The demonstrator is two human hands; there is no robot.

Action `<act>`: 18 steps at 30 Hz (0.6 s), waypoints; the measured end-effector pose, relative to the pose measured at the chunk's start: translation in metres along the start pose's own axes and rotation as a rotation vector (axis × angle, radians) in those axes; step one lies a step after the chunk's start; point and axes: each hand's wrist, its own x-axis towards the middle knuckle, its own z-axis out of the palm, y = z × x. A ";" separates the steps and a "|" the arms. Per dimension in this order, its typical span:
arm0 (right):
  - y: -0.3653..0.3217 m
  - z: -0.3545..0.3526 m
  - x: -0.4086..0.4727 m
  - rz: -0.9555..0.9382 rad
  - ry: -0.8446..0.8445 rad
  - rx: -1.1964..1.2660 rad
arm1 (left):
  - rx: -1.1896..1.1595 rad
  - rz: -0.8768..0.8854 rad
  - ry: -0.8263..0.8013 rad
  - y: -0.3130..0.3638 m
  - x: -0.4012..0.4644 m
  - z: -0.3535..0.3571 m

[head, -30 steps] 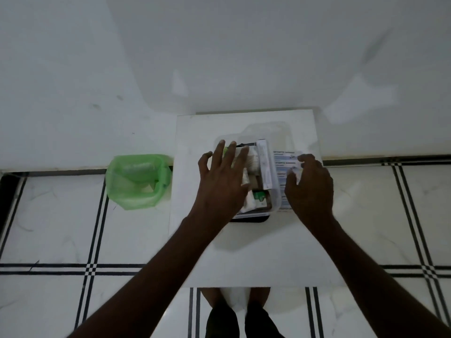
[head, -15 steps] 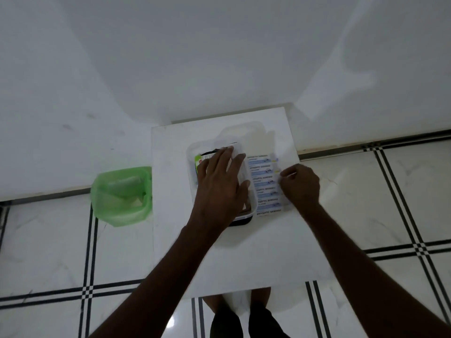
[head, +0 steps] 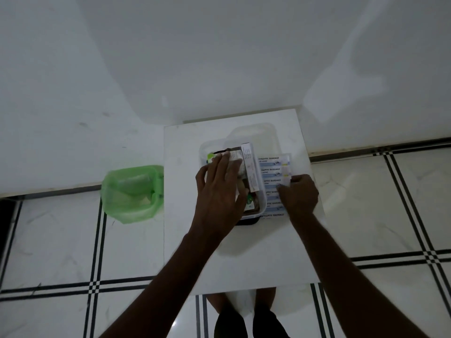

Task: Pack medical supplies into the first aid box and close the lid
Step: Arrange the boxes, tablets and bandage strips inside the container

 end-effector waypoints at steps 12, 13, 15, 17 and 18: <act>-0.100 -0.083 -0.040 -0.468 -0.223 0.180 | -0.203 -0.110 0.192 -0.011 0.002 -0.038; -0.100 -0.072 -0.043 -0.457 -0.275 0.155 | -0.219 -0.125 0.202 -0.014 0.001 -0.040; -0.094 -0.044 -0.049 -0.454 -0.314 0.013 | -0.242 -0.171 0.188 -0.022 -0.003 -0.037; -0.089 -0.023 -0.057 -0.472 -0.280 -0.105 | -0.280 -0.253 0.135 -0.031 -0.008 -0.029; -0.088 -0.017 -0.060 -0.491 -0.253 -0.139 | -0.299 -0.290 0.114 -0.036 -0.010 -0.025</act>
